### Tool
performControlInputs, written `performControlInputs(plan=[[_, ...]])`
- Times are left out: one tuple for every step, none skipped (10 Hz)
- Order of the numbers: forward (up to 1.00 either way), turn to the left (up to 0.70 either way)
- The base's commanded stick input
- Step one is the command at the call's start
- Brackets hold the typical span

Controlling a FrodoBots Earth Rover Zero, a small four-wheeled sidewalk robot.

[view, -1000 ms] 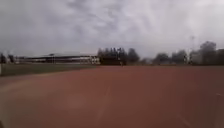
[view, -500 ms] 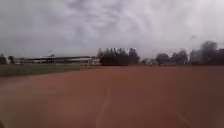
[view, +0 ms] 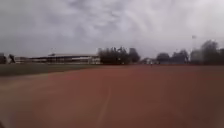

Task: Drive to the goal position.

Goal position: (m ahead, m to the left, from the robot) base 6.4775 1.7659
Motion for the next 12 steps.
performControlInputs(plan=[[0.5,0.0],[0.5,0.0],[0.5,0.0],[0.5,0.0],[0.5,0.0],[0.5,0.0],[0.5,0.0],[0.5,0.0],[0.5,0.0],[0.5,0.0],[0.5,0.0],[0.5,0.0]])
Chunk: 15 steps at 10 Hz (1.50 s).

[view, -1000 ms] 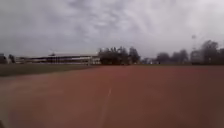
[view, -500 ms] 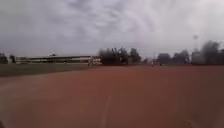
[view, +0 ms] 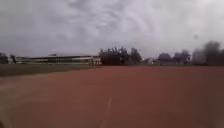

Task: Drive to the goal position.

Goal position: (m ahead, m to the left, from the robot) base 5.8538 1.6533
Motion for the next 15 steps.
performControlInputs(plan=[[0.5,0.0],[0.5,0.0],[0.5,0.0],[0.5,0.0],[0.5,0.0],[0.5,0.0],[0.5,0.0],[0.5,0.0],[0.5,0.0],[0.5,0.0],[0.5,0.0],[0.5,0.0],[0.5,0.0],[0.5,0.0],[0.5,0.0]])
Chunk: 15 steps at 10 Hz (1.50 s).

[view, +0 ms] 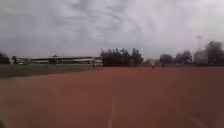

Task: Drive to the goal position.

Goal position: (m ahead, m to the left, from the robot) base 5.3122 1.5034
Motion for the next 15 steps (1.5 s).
performControlInputs(plan=[[0.5,0.0],[0.5,0.0],[0.5,0.0],[0.5,0.0],[0.5,-0.49],[0.5,-0.42],[0.5,-0.34],[0.5,-0.23],[0.5,-0.11],[0.5,0.0],[0.5,0.0],[0.5,0.0],[0.5,0.0],[0.5,0.0],[0.5,0.0]])
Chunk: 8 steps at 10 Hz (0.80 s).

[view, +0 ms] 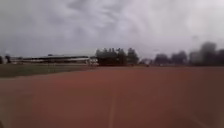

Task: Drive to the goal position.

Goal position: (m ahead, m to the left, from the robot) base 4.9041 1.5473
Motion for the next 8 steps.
performControlInputs(plan=[[0.5,0.0],[0.5,0.0],[0.5,0.0],[0.5,0.0],[0.5,-0.02],[0.5,-0.11],[0.5,-0.2],[0.5,-0.19]])
